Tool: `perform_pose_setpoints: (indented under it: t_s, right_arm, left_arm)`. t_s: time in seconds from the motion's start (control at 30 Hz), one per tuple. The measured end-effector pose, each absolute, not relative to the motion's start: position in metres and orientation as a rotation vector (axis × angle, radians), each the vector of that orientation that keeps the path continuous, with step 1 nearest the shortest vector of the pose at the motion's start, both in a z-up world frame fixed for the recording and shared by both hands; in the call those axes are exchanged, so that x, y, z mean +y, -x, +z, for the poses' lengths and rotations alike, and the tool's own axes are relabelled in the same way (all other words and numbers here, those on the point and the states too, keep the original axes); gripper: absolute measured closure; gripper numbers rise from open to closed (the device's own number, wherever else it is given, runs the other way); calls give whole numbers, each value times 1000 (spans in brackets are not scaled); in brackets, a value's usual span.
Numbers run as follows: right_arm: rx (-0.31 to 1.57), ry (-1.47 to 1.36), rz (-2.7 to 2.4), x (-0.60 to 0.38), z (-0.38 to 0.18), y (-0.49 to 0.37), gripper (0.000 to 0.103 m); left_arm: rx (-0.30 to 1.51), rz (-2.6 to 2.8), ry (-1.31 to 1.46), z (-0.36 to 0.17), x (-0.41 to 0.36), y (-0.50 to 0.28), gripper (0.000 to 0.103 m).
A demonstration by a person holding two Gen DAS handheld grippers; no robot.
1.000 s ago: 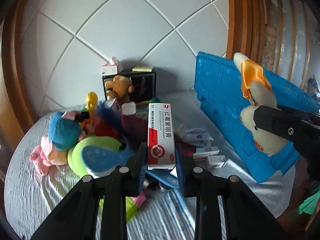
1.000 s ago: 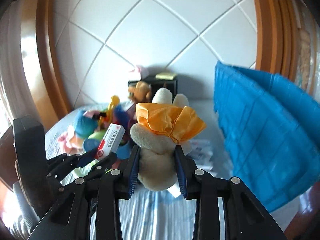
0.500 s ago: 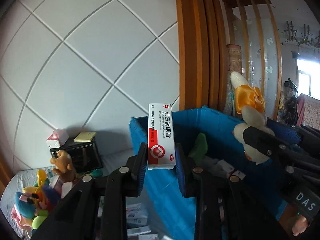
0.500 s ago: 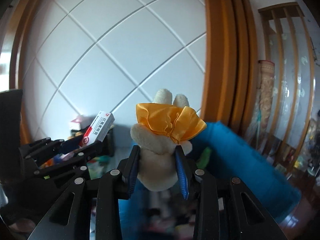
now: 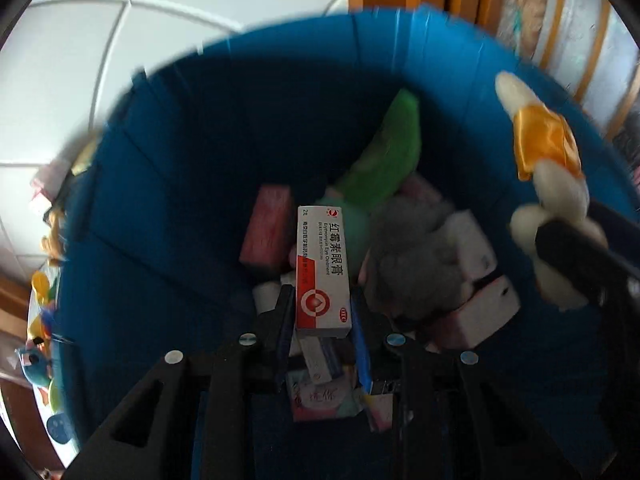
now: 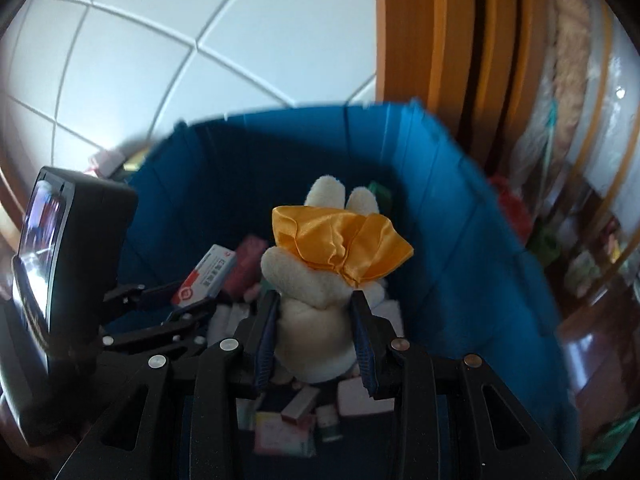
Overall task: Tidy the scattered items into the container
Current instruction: 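Carry the ointment box and plush duck into the blue bin and open both grippers, then withdraw both grippers from the bin back toward the bed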
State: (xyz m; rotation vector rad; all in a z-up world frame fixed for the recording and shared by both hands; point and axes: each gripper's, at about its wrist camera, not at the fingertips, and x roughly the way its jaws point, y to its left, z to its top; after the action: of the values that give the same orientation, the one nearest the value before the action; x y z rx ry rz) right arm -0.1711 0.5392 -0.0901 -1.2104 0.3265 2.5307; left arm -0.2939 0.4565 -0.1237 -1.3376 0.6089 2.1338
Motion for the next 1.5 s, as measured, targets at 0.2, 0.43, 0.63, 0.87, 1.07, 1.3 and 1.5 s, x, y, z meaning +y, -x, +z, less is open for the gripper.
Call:
perform_pose_setpoints:
  t_s: [0.2,0.43,0.63,0.87,1.07,1.3,1.5]
  right_arm:
    - [421,1324,2516,558,-128,185,68]
    - [416,1340,2549,553,-128,178,68]
    - [428,1321,2554,552,-126,178,66]
    - [447,1295,2543,553,-124,182,64]
    - [467,1277,2531,556,-122,180,63]
    - [475,1213,2533,559,-114,173,62]
    - [432,1073,2590,550,-90,161,51]
  left_arm:
    - [613,2108,1469,-152,451,304,77]
    - [700,2113,1418,-155,453,288,56]
    - [704,2137,1406,-152,455,293,46]
    - [711,2136,1396,-149,456,293,46]
    - [705,2132,1385,-147,457,292,46]
    - [656,2172,1299,-128,451,285,46]
    - [407,2211,1158,-73,412,265,46]
